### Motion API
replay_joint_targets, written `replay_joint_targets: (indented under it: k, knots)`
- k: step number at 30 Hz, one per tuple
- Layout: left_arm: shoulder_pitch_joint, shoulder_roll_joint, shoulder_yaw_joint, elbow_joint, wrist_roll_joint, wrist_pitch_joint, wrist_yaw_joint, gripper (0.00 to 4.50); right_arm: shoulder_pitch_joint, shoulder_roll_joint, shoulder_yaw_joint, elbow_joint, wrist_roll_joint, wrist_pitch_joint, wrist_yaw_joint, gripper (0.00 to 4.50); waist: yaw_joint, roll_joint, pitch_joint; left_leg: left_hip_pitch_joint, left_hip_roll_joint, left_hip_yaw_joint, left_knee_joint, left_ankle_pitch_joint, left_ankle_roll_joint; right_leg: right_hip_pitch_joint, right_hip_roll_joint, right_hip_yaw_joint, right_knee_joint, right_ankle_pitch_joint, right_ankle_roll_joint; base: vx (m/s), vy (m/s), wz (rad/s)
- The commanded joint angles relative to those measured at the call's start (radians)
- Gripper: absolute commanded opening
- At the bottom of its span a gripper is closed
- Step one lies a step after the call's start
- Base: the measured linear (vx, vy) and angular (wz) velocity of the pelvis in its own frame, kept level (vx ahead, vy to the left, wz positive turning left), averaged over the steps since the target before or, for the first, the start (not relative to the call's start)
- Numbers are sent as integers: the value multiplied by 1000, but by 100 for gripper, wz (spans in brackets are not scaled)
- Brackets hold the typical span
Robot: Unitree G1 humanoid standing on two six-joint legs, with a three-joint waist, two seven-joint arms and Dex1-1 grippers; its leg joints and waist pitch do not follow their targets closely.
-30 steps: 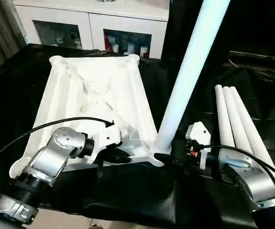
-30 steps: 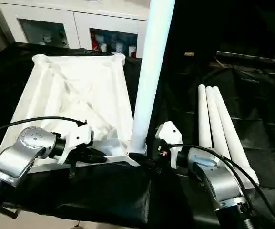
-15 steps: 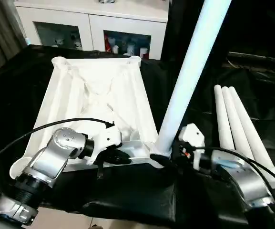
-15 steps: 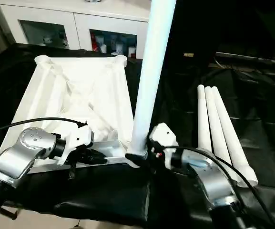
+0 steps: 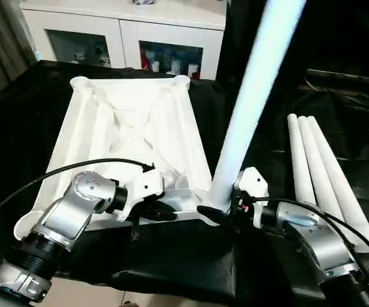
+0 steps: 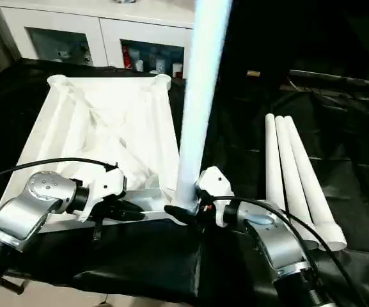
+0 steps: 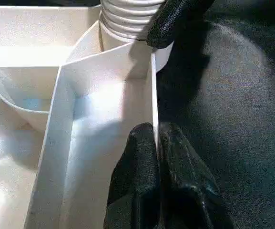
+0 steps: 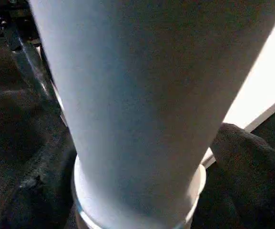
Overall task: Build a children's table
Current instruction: Rotate leg to tighten
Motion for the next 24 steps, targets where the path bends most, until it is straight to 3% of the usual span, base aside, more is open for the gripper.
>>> replay_joint_targets:
  k: [1,3,6,12,19,21,24]
  knots:
    - [-11,-10,-16,-41,-26,-24,-39,0,3,-4,-5,2,2,-7,-2,393,0,16,-62,0,34,-7,-63,-111,38,61,-68,64,-63,55,-253,0,0,0]
    - [-11,-9,-17,-39,-26,-25,-42,0,6,-2,-6,6,4,-10,1,370,1,22,-62,0,35,-9,-63,-112,38,61,-69,64,-63,52,-253,0,0,0]
    - [-13,-5,-18,-34,-24,-28,-45,0,10,3,-6,15,5,-16,3,347,-1,20,-62,-1,34,-8,-63,-112,38,61,-67,63,-63,60,-255,0,0,0]
    - [-13,-3,-17,-28,-23,-30,-44,0,29,16,-15,26,8,-25,-15,297,0,25,-62,0,34,-9,-63,-117,36,61,-68,64,-63,51,-255,0,0,0]
    - [-7,-5,-18,-27,-24,-31,-41,0,54,43,-44,57,22,-24,-54,280,-2,25,-61,-1,34,-9,-64,-134,33,61,-67,63,-65,32,-255,0,0,0]
    - [-5,-2,-17,-29,-23,-32,-41,0,64,58,-60,82,24,-33,-80,279,-2,33,-61,-1,34,-10,-64,-131,33,60,-69,63,-66,20,-251,0,0,0]
    - [-5,1,-18,-28,-24,-32,-44,0,68,61,-57,90,18,-44,-90,279,-3,32,-60,-1,34,-10,-65,-135,28,60,-68,62,-68,9,-249,0,0,0]
